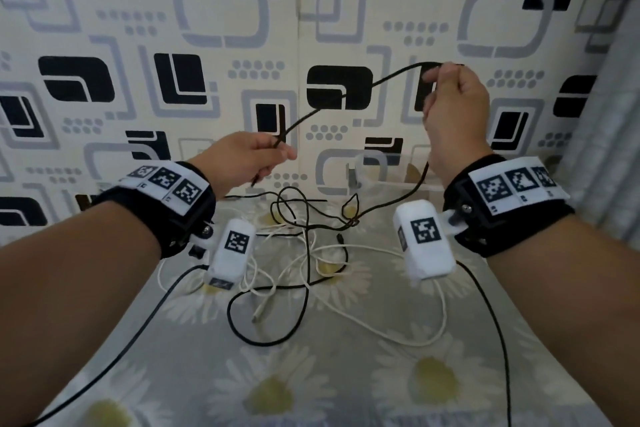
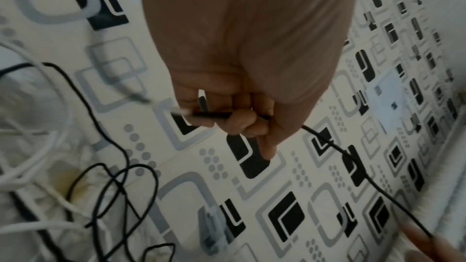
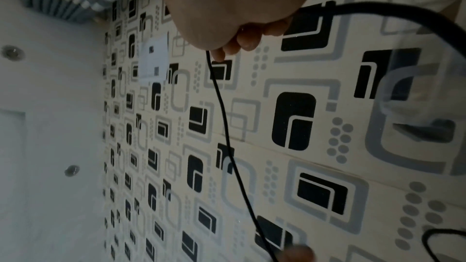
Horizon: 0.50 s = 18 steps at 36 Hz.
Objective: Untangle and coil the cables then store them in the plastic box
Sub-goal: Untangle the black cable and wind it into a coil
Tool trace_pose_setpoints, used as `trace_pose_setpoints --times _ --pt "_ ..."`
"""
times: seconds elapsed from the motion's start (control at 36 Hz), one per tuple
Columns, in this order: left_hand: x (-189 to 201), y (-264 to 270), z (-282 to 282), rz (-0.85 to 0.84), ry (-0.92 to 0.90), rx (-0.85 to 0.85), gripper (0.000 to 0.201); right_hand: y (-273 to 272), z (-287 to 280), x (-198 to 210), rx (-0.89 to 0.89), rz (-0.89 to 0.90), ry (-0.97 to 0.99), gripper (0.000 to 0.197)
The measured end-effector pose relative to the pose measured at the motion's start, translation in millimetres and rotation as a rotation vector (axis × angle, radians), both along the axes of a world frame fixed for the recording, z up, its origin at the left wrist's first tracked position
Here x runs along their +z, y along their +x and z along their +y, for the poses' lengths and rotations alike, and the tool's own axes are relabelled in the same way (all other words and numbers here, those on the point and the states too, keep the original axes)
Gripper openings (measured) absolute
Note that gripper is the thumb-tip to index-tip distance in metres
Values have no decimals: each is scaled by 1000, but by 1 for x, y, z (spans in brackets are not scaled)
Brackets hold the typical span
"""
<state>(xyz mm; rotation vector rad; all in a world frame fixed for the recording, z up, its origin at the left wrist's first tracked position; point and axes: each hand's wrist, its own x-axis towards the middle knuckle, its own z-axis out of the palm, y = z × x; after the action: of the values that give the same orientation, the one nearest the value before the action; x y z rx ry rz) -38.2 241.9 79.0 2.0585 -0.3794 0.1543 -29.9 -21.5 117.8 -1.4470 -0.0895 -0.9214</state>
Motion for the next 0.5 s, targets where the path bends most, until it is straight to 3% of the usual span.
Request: trace_pose_setpoints --times 0.14,0.25,0.31,0.42,0.5 --pt "-13 5 12 28 36 87 23 7 -20 -2 -61 29 66 39" --pt "-9 7 16 72 232 358 60 9 -29 -10 -76 67 51 42" --pt "-6 8 17 108 286 443 64 7 -31 -13 -70 115 30 41" --pt "-11 18 25 191 -13 510 68 -2 -30 -17 12 347 -127 26" --pt "-11 14 22 226 -317 437 40 -6 -34 -21 125 672 -342 19"
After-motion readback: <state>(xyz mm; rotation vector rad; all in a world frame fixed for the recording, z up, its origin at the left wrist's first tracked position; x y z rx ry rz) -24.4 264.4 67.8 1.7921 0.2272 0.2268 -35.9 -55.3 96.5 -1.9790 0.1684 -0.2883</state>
